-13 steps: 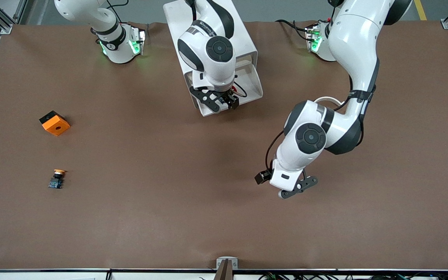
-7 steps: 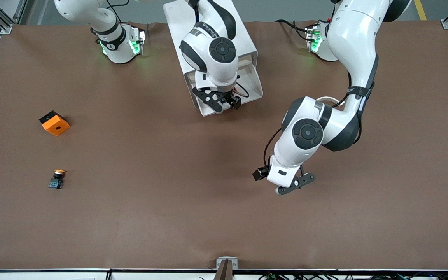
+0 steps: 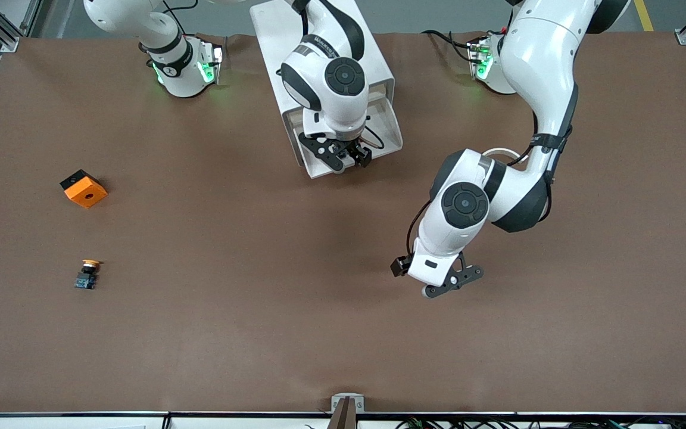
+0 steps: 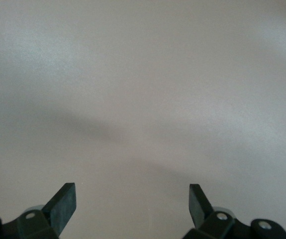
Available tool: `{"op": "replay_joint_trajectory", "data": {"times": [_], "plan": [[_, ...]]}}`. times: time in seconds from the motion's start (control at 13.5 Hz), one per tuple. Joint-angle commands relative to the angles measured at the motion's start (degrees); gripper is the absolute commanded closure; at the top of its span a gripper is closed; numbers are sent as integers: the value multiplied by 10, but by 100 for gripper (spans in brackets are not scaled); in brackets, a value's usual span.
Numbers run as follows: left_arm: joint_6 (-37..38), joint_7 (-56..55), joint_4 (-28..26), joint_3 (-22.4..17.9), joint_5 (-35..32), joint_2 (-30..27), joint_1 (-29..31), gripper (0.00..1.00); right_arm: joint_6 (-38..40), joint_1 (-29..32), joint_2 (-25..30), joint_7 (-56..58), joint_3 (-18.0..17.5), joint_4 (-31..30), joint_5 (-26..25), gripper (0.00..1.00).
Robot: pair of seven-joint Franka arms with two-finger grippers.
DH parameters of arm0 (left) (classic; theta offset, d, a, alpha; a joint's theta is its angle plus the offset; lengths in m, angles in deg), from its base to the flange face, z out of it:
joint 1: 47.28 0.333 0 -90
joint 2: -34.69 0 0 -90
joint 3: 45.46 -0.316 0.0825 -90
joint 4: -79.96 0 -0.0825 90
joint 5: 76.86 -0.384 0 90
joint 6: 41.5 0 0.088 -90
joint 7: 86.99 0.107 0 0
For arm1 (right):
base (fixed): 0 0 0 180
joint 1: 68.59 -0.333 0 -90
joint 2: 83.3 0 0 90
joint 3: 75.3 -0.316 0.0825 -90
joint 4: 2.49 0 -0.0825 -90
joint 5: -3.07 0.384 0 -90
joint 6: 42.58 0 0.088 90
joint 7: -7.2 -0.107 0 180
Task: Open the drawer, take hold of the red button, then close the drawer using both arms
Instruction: 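Lift the red button out of the drawer with the right gripper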
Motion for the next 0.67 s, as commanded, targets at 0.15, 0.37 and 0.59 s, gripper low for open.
{"op": "replay_joint_trajectory", "data": {"times": [0.15, 0.37, 0.59], "plan": [[-5, 7, -20, 5, -11, -17, 6, 0, 9, -9, -9, -6, 8, 22, 10, 42], [-4, 5, -18, 5, -10, -18, 10, 0, 14, -7, -9, -6, 7, 28, 10, 56], [-4, 4, -18, 4, -8, -18, 9, 0, 16, -5, -9, -5, 7, 31, 11, 86]]}}
